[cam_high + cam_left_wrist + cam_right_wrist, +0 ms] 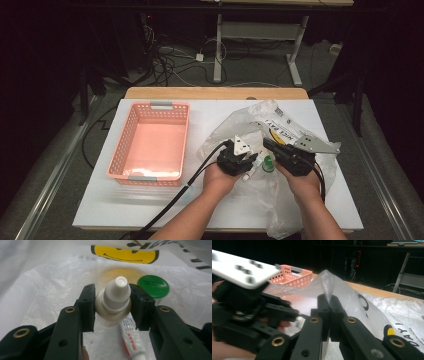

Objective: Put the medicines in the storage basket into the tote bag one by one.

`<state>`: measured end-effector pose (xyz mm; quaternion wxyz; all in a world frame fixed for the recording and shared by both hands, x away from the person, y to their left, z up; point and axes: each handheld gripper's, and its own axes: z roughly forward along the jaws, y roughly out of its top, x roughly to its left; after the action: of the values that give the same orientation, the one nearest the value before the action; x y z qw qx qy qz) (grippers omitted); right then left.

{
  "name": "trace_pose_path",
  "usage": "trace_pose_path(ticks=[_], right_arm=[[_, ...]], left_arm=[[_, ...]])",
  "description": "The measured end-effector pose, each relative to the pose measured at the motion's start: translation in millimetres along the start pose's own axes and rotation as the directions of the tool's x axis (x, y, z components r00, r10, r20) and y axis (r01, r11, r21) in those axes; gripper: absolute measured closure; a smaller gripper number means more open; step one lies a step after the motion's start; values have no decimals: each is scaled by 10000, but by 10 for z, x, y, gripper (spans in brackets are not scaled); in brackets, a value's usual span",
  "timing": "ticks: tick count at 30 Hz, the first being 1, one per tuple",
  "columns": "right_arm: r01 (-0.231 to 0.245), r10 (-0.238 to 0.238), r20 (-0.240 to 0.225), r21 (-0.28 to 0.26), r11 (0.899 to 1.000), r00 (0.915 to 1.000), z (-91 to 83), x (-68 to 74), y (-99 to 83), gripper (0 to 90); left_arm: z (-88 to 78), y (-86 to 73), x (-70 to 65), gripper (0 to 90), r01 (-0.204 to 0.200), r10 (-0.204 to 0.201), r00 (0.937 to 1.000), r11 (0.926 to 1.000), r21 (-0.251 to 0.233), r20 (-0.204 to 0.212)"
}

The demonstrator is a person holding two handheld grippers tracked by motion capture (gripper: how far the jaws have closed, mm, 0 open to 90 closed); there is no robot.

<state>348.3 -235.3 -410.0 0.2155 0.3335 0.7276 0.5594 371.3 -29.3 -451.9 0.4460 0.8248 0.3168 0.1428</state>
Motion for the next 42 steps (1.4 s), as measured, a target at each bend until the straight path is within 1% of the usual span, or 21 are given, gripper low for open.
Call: trace_pose_path(ticks=[3, 4, 8, 10, 13, 16, 18, 19, 20, 21, 22, 23, 24, 25, 26, 28, 31, 32, 35, 38, 42], right_arm=[[-114, 114, -69, 0, 9999, 9999, 11, 7, -4, 900], [-70, 70, -97, 17, 10000, 9999, 15, 9, -5, 900], [-107, 107, -83, -29, 9999, 9999, 4, -2, -5, 900], [-90, 90, -73, -51, 9999, 9999, -4, -6, -5, 900], [-123, 123, -87, -67, 9999, 9999, -22, -2, -4, 900], [-97, 96, -95, -103, 9999, 9999, -35, -6, -2, 900], [-145, 144, -84, -85, 9999, 9999, -36, -9, -5, 900], [-140, 139, -88, -81, 9999, 9999, -35, -11, -6, 900], [-124, 123, -99, -80, 9999, 9999, -34, -13, -8, 900], [-130, 130, -104, -69, 9999, 9999, -36, -14, -10, 900], [-154, 153, -103, -67, 9999, 9998, -39, -15, -11, 900], [-165, 165, -98, -73, 9998, 9998, -43, -17, -11, 900], [-126, 125, -106, -84, 9999, 9999, -46, -18, -11, 900], [-104, 103, -118, -87, 9999, 9999, -49, -16, -10, 900], [-74, 73, -105, -95, 9999, 9999, -50, -11, -8, 900], [-22, 21, -106, -89, 10000, 9999, -53, -1, -3, 900], [3, -4, -127, -81, 10000, 9999, -57, 15, 2, 900], [19, -20, -124, -73, 10000, 9999, -57, 23, 3, 900], [85, -86, -143, -57, 9999, 9999, -58, 42, 4, 900], [138, -139, -149, -40, 9999, 9998, -57, 60, 2, 900], [213, -213, -168, 19, 9998, 9996, -69, 80, 3, 900]], left_arm=[[132, 2, 31, 577, 32, -32, 10000, 9997, 246, -29], [166, -1, 39, 576, 70, -68, 10000, 9995, 295, -72], [260, -21, 79, 576, 243, -238, 9996, 9987, 458, -124], [287, -30, 96, 576, 406, -404, 9992, 9981, 472, -51], [307, -28, 113, 576, 450, -453, 9990, 9980, 436, 49], [329, -20, 134, 576, 619, -626, 9979, 9972, 411, 161], [341, -15, 136, 570, 623, -632, 9978, 9973, 388, 216], [342, -14, 133, 560, 616, -624, 9978, 9975, 349, 229], [337, -10, 126, 516, 609, -615, 9979, 9976, 322, 178], [328, -6, 115, 475, 541, -543, 9985, 9980, 330, 43], [317, -3, 105, 439, 501, -502, 9987, 9982, 336, 17], [303, -1, 95, 425, 506, -509, 9987, 9980, 368, 82], [286, 1, 82, 424, 441, -445, 9990, 9982, 410, 76], [266, 1, 67, 398, 377, -380, 9992, 9983, 439, 75], [239, -2, 56, 391, 329, -336, 9993, 9987, 397, 148], [176, -14, 26, 390, 325, -331, 9993, 9991, 258, 198], [60, -48, -4, 390, 371, -369, 9984, 9993, -39, 440], [26, -63, -14, 390, 316, -313, 9985, 9995, -57, 456], [-62, -121, -34, 390, 372, -369, 9974, 9993, -31, 622], [-155, -189, -65, 391, 342, -337, 9967, 9994, -62, 742], [-289, -304, -112, 391, 193, -190, 9969, 9998, -35, 769]])
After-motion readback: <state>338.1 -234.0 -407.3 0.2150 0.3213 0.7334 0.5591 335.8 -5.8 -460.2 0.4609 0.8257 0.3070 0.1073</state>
